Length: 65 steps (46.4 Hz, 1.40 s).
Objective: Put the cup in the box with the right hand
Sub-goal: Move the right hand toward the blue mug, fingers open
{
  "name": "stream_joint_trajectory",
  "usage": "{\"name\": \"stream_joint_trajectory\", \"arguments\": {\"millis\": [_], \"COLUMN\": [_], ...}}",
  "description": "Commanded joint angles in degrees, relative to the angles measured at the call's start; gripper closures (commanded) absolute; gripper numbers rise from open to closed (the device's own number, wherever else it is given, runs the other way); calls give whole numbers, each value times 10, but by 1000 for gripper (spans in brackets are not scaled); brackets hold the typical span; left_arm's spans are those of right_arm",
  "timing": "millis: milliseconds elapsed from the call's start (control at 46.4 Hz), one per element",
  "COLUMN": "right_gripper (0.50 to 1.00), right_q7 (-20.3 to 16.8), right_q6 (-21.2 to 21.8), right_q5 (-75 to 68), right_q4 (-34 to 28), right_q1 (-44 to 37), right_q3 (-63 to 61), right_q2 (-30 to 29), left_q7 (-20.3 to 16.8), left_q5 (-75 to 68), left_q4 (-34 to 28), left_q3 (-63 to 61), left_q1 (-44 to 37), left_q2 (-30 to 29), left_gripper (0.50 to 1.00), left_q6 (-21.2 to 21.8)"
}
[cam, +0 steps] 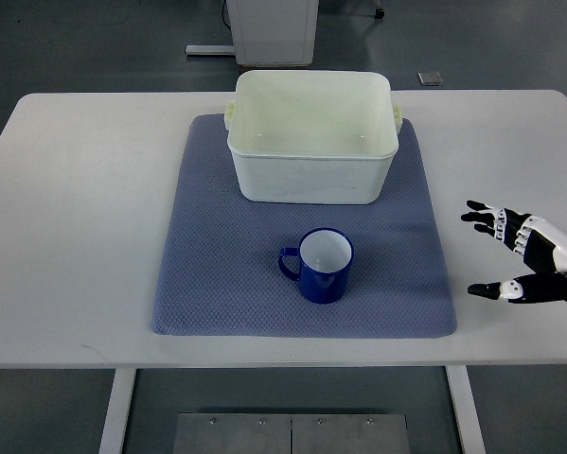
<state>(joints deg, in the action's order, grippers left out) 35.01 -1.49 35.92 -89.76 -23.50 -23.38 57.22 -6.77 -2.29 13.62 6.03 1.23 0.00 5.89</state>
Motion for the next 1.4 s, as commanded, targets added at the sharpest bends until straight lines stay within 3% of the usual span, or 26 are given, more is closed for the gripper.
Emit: {"name": "stream_joint_trajectory", "arguments": {"millis": [0, 151, 388, 733, 1164, 1380], "right_gripper": [500, 500, 500, 500, 500, 500], "right_q7": [0, -1, -35, -37, -80, -85], "right_q6": [0, -9, -30, -127, -144, -145], "right_q5": [4, 6, 7, 4, 0, -2], "right_q4": [-1, -1, 2, 5, 16, 21], "right_q1": [-4, -23, -66, -171, -180, -182], "right_q3": [1, 2, 40, 186, 187, 187], "right_q2": [-8, -29, -76, -128, -178, -194], "left_q7": [0, 0, 0, 0, 0, 0], "left_q5": [0, 0, 0, 0, 0, 0], "left_q4": [0, 0, 0, 0, 0, 0], "left_q3": [-1, 0, 0, -1, -1, 0], "left_q1": [0, 0, 0, 0, 0, 0], "left_q2": [0, 0, 0, 0, 0, 0], "left_gripper": [500, 500, 500, 500, 500, 500], "left_q6": [0, 0, 0, 0, 0, 0]}}
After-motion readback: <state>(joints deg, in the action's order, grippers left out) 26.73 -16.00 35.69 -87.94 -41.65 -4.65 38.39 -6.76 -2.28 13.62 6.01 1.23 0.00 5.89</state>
